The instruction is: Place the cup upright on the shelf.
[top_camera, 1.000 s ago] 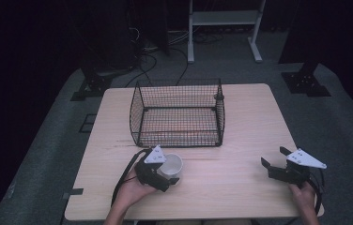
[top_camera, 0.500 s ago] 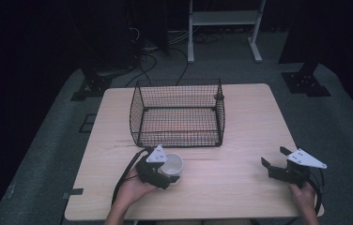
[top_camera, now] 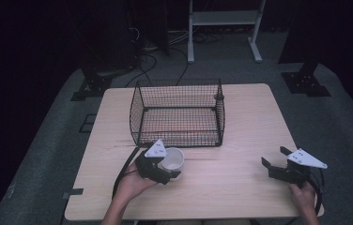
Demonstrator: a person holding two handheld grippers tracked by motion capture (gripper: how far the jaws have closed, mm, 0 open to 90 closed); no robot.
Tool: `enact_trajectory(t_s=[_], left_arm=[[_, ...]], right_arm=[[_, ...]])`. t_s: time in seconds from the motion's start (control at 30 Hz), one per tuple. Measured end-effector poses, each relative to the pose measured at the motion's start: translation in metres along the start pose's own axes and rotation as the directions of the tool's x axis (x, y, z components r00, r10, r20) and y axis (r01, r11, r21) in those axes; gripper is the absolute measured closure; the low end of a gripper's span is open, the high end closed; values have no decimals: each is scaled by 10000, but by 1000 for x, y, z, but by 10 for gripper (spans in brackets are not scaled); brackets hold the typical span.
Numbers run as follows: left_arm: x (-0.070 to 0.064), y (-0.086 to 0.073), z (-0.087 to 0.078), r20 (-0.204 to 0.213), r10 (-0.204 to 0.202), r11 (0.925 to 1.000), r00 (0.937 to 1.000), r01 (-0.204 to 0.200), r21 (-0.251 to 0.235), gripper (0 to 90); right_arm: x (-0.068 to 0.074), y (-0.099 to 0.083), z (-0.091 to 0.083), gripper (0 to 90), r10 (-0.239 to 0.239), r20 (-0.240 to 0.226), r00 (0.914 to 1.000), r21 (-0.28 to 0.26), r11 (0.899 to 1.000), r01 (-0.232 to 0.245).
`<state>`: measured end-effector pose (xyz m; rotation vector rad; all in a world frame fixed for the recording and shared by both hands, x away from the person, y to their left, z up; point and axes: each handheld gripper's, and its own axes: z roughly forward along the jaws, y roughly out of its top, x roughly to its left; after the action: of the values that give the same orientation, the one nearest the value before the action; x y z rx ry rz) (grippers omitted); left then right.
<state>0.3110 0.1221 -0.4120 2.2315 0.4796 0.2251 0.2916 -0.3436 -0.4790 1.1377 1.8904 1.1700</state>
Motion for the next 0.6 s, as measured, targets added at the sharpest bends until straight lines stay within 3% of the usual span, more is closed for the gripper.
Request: enact_trajectory(t_s=[0.6], left_arm=[[6, 30, -14, 534, 357, 9993, 9979, -348, -164, 210]], right_arm=[[0, 0, 0, 131, 42, -7, 10000, 5, 10000, -42]])
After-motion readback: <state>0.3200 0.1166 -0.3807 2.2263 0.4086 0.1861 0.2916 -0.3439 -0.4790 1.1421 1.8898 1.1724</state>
